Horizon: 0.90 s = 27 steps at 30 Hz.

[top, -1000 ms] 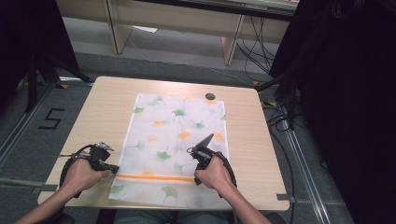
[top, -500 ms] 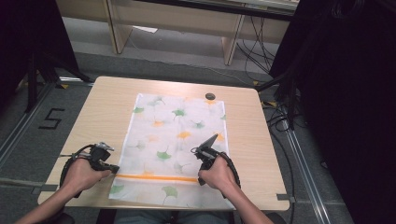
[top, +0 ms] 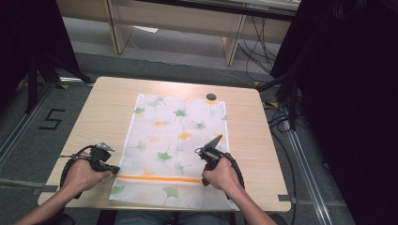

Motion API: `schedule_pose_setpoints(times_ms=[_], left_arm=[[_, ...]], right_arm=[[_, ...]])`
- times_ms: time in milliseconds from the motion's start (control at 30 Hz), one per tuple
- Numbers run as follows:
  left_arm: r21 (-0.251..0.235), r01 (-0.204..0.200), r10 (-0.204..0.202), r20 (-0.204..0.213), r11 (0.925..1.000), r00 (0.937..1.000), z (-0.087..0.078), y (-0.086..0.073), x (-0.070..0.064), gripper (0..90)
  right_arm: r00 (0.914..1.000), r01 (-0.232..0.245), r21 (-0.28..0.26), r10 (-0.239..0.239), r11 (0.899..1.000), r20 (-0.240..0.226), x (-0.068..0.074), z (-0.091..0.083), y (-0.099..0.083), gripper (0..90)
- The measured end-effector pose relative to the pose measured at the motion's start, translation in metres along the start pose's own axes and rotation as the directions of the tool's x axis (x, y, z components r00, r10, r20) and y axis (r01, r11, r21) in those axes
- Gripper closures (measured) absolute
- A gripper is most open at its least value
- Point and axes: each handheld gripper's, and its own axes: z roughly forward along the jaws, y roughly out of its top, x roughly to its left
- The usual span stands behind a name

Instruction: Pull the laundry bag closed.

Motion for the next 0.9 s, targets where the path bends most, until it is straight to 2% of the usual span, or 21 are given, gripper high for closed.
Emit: schedule_pose_setpoints(times_ms=[100,133,200,233,367,400,433,500,533,667,733,767,833,900], left_arm=[[0.001,0.001,-0.001,0.001,1.0,1.0,0.0,0.0,0.0,90.0],[0.001,0.001,-0.001,0.0,1.0,1.0,0.0,0.0,0.0,90.0],[0.0,0.0,0.0,-0.001,1.0,1.0,0.0,0.0,0.0,90.0],[0.001,0.0,0.0,0.0,1.0,1.0,0.0,0.0,0.0,90.0],[0.001,-0.001,0.001,0.0,1.0,1.0,0.0,0.0,0.0,90.0],[0.001,0.0,0.0,0.0,1.0,1.0,0.0,0.0,0.0,90.0],[0.001,0.0,0.0,0.0,1.0,1.0,0.0,0.0,0.0,90.0],[0.001,-0.001,0.001,0.0,1.0,1.0,0.0,0.0,0.0,90.0],[0.0,0.001,-0.001,0.0,1.0,1.0,0.0,0.0,0.0,90.0],[0.001,0.0,0.0,0.001,1.0,1.0,0.0,0.0,0.0,90.0],[0.0,0.0,0.0,0.001,1.0,1.0,0.0,0.0,0.0,90.0],[0.0,0.0,0.0,0.0,1.0,1.0,0.0,0.0,0.0,90.0],[0.0,0.001,-0.001,0.0,1.0,1.0,0.0,0.0,0.0,90.0],[0.0,0.001,-0.001,0.0,1.0,1.0,0.0,0.0,0.0,90.0]], right_arm=[[0.9996,0.024,-0.016,-0.023,1.0,0.017,-0.002,0.001,-0.001,90.0],[0.9999,-0.015,-0.001,0.015,1.0,0.008,0.0,0.001,-0.001,90.0],[0.9997,-0.012,-0.016,0.012,1.0,0.02,-0.001,0.002,-0.002,90.0],[0.9997,0.01,-0.028,-0.01,1.0,0.023,-0.003,0.002,-0.002,90.0],[0.9999,-0.011,-0.002,0.011,1.0,0.011,-0.003,0.0,-0.002,90.0],[0.9999,0.017,-0.004,-0.017,1.0,0.001,-0.006,-0.001,-0.002,90.0],[1.0,-0.005,0.001,0.005,1.0,0.006,-0.004,-0.001,-0.002,90.0],[0.9995,-0.003,-0.021,0.003,1.0,0.033,-0.005,0.0,-0.003,90.0],[0.9998,-0.016,0.004,0.016,1.0,0.015,-0.005,-0.001,-0.003,90.0],[1.0,-0.007,0.0,0.007,1.0,0.002,-0.007,-0.001,-0.003,90.0],[0.9998,0.004,-0.01,-0.004,1.0,0.019,-0.009,0.0,-0.004,90.0],[0.9997,-0.016,0.004,0.016,1.0,0.021,-0.01,-0.001,-0.005,90.0],[0.9998,-0.02,0.003,0.02,1.0,0.008,-0.011,-0.002,-0.006,90.0],[0.9997,-0.015,-0.001,0.015,1.0,0.02,-0.012,-0.002,-0.006,90.0]])
